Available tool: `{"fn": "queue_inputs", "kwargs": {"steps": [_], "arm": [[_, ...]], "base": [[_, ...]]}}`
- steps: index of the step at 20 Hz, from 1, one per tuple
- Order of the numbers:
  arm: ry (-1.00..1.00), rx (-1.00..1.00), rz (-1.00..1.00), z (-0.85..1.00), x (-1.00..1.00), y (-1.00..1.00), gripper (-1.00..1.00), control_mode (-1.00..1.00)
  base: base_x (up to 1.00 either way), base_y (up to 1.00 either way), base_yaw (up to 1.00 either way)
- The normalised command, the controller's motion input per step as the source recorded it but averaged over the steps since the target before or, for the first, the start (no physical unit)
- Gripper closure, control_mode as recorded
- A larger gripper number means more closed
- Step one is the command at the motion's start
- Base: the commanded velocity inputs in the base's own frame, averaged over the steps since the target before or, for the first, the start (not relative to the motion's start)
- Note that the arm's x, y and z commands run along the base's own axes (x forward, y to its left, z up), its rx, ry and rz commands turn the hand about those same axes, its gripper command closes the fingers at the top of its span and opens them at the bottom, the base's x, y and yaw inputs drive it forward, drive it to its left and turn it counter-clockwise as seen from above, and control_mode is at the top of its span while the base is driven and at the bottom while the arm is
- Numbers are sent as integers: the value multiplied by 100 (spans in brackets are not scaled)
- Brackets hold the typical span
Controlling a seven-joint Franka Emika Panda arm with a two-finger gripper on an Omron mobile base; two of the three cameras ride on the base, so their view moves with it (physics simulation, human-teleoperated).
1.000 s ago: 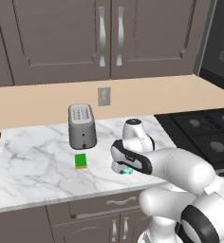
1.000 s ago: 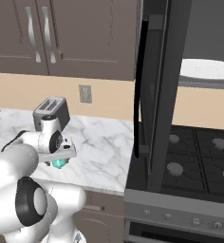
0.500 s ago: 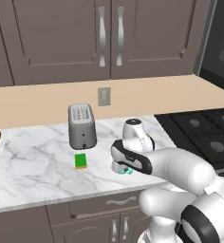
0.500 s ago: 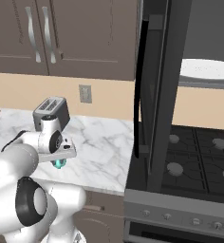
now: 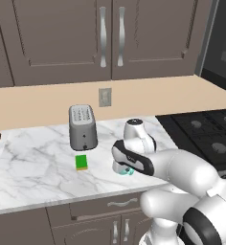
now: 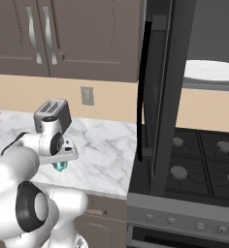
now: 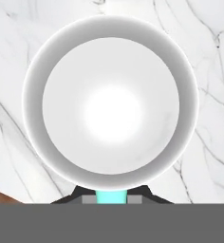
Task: Pick the mug from the counter and place it inside the microwave. Then close the microwave.
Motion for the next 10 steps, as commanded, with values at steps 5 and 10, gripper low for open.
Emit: {"fn": "queue_inputs", "kwargs": {"steps": [5,10], "arm": [[-4,0,-5,52,0,-4,100,-100],[-7,0,-5,62,0,-18,100,-100]], "base": [[0,0,0],[0,0,0]]}}
